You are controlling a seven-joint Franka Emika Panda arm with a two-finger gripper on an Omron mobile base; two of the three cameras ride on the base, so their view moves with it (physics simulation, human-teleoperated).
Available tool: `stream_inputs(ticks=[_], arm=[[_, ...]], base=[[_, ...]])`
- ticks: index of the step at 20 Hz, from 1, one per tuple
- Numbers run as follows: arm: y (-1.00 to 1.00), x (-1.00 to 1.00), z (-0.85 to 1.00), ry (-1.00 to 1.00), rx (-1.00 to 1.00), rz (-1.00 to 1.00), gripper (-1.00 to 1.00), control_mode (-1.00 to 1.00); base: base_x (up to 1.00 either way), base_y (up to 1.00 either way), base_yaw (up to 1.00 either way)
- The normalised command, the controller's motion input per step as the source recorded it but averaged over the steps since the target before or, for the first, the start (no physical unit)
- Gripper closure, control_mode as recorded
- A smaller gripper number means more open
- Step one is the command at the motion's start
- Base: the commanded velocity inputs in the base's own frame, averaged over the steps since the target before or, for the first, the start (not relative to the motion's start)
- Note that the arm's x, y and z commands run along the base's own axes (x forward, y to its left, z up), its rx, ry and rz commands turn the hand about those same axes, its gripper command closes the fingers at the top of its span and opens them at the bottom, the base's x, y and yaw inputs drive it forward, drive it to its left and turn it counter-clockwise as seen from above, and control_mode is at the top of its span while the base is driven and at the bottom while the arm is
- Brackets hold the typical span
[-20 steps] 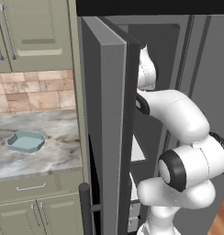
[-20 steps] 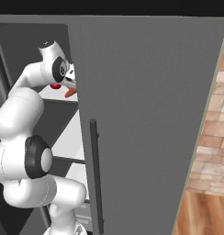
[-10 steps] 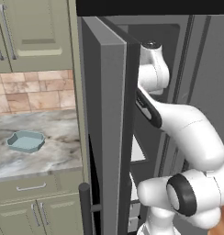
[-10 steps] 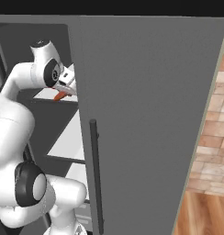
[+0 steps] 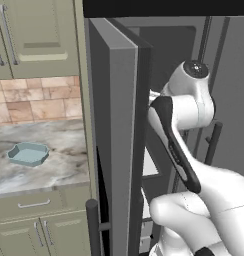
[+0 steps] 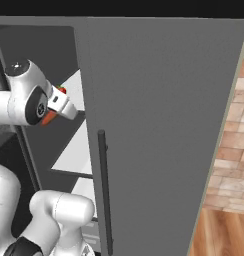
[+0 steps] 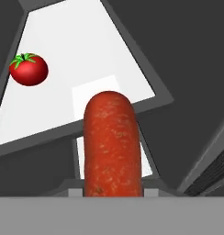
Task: Take the tomato and carrot out of the freezer and place them in the tupperware container on the counter. Then put the tupperware containing the vegetables back in the freezer.
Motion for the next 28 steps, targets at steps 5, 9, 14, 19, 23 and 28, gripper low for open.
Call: stream_inputs(ticks=[5,9,14,19,23,28], arm=[[-0.15,-1.0,0.65,-0.06,0.04,0.02,1.0,-1.0],[-0.25,-1.0,0.52,0.0,0.01,0.0,1.0,-1.0],[-0.24,-0.8,0.23,0.05,0.0,0.0,1.0,-1.0],[-0.32,-0.6,0.0,0.1,-0.01,0.0,1.0,-1.0],[-0.19,-0.56,0.0,0.06,0.0,0.0,1.0,-1.0],[-0.01,-0.21,0.0,0.01,0.0,0.0,1.0,1.0]], base=[[0.0,0.0,0.0],[0.0,0.0,0.0],[0.0,0.0,0.0],[0.0,0.0,0.0],[0.0,0.0,0.0],[-0.47,-0.05,0.0]])
